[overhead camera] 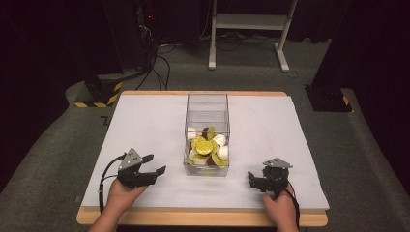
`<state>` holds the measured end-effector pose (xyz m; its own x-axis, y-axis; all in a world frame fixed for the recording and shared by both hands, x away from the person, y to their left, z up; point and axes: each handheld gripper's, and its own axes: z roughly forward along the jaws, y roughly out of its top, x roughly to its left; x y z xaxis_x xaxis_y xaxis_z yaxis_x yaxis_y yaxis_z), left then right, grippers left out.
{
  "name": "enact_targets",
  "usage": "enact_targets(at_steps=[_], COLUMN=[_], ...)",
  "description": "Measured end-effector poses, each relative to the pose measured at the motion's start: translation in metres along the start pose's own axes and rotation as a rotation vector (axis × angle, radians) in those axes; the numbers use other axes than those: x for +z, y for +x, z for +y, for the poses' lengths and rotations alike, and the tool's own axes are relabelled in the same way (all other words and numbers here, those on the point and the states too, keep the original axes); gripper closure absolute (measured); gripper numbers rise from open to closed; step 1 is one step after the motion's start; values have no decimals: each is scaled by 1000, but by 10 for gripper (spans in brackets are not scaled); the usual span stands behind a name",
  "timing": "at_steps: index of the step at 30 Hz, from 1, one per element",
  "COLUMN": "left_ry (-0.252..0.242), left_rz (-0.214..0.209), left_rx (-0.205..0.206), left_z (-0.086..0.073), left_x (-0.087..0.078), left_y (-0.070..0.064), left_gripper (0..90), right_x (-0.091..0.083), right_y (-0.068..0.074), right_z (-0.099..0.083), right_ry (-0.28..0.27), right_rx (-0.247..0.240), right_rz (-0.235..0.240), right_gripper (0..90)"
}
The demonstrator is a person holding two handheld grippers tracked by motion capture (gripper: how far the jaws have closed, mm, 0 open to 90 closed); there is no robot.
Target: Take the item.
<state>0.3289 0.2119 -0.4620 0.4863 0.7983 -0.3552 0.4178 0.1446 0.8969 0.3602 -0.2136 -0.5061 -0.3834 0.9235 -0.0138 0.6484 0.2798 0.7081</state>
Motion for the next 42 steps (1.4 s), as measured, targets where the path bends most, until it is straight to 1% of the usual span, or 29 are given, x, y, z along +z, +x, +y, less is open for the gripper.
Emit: enact_targets(at_steps=[2,3,5,6,8,11,12,13,16,18,19,20,23,24,26,29,30,31,34,35,36,39,40,42], left_ry=[-5,-8,-10,-18,-16,-20,-28,-29,-35,-30,-33,-30,-34,-37,-32,-32,-36,-32,-35,-38,-36,-39,-43,-40], left_rz=[-4,-8,-15,-20,-29,-47,-46,-45,-44,-45,-47,-50,-58,-63,-70,-72,-74,-75,-86,-90,-88,-102,-107,-112], left_rx=[12,9,26,23,28,16,14,29,28,37,34,46,50,46,62,71,67,78,76,67,75,64,54,65], left_z=[1,1,1,1,2,5,5,6,7,8,9,9,12,12,13,16,16,17,19,19,20,23,23,25], left_x=[0,0,0,1,1,2,2,3,5,7,7,8,9,10,11,13,14,15,16,17,18,22,24,26], left_y=[-2,-4,-7,-8,-11,-14,-16,-16,-20,-22,-24,-25,-28,-29,-31,-35,-36,-36,-39,-40,-40,-42,-44,-46], left_gripper=[355,371,403,421,452,496,517,535,568,587,600,611,616,621,644,663,669,678,699,700,701,701,701,696], right_x=[0,0,0,0,0,0,0,0,0,0,0,0,0,0,0,0,0,0,0,0,0,0,0,0], right_y=[0,0,0,0,0,0,0,0,0,0,0,0,0,0,0,0,0,0,0,0,0,0,0,0], right_z=[0,0,0,0,0,0,0,0,0,0,0,0,0,0,0,0,0,0,0,0,0,0,0,0], right_ry=[0,0,0,0,0,1,1,1,1,1,0,0,0,1,0,0,1,1,1,0,0,0,0,0], right_rx=[0,0,0,0,0,0,0,0,0,0,0,0,0,0,0,0,0,0,0,0,0,0,0,0], right_rz=[0,0,1,1,0,0,0,0,0,0,0,0,0,1,0,1,0,1,0,1,0,0,0,0], right_gripper=[89,89,89,89,89,89,89,89,89,89,89,89,89,89,89,89,89,89,89,89,89,89,89,89])
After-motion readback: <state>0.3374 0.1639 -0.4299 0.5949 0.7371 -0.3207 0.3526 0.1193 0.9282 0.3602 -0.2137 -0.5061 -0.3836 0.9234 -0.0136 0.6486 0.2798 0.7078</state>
